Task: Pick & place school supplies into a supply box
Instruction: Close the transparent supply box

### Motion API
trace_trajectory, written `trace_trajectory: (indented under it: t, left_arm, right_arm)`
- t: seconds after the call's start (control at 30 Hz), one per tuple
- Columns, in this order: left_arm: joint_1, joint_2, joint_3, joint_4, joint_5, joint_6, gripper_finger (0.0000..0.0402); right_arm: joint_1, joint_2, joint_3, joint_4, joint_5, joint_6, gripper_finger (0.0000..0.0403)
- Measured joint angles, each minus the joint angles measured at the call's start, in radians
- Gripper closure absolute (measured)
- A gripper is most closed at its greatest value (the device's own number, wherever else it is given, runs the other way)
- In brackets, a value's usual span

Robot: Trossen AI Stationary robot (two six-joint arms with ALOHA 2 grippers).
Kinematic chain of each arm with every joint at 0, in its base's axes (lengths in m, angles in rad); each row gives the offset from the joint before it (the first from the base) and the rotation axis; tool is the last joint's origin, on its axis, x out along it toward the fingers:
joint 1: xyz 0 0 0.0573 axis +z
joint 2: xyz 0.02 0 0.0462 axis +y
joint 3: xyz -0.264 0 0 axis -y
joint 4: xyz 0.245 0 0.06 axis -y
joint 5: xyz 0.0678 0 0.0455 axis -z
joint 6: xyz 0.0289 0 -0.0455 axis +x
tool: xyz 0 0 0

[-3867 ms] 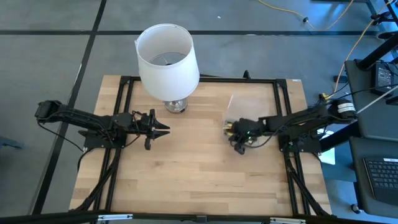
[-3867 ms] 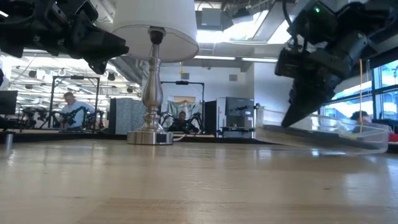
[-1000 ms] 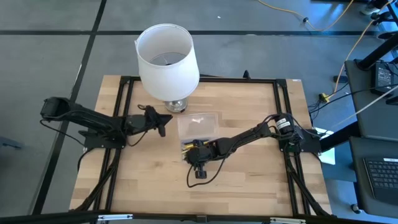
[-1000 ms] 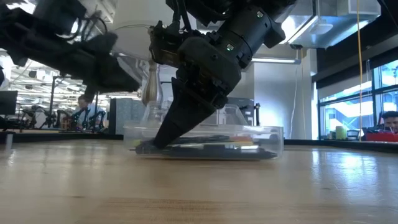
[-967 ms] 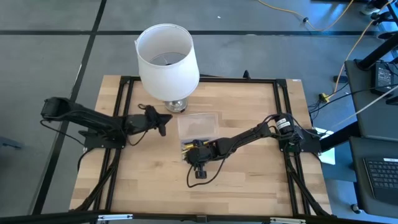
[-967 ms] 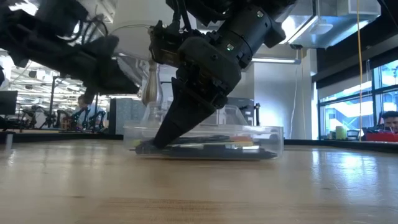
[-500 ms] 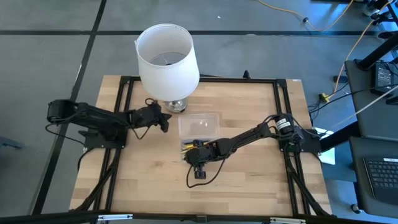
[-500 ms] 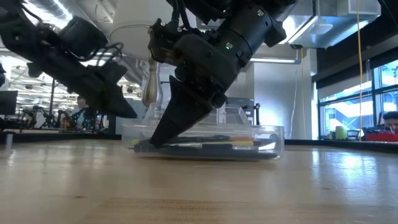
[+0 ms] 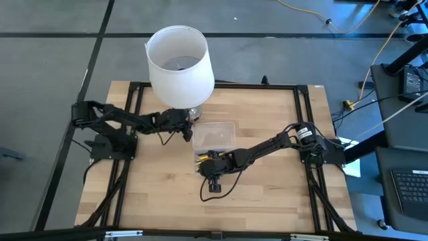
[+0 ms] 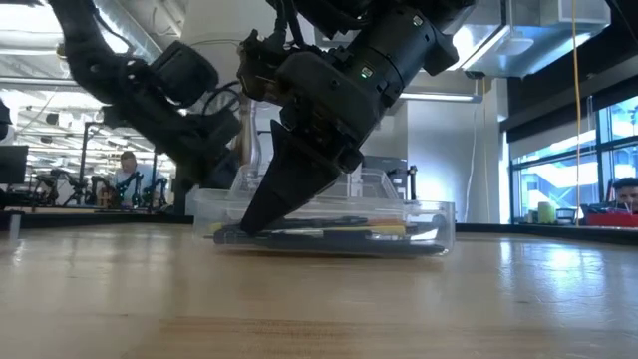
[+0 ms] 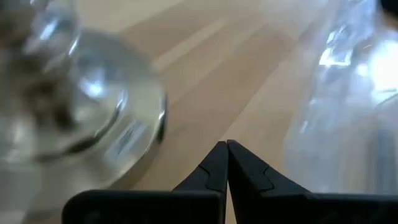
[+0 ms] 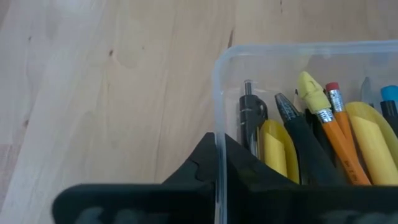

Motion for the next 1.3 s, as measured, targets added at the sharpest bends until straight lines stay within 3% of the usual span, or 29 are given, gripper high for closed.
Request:
trace_trajectory:
  t: [0.27,0.5,0.83,1.3]
  left_arm:
    - [-0.006,-0.004,0.063,0.004,0.146,0.038,0.0399]
    - [-0.075,-0.004,0.091,0.001,0.259,0.036,0.0398]
    - [-0.167,-0.004,0.116,0.001,0.255,0.037,0.0399]
    - [-0.170,-0.004,0.116,0.001,0.253,0.039,0.0401]
  right_arm:
    - [0.000,0.000,0.000,-0.004,-0.001,-0.003,0.0394]
    - [0.001,0.000,0.000,-0.028,0.022,-0.047,0.0392]
    - [0.000,0.000,0.000,-0.030,0.042,-0.101,0.0386]
    - [0.000,0.001,0.000,-0.026,0.043,-0.126,0.0381]
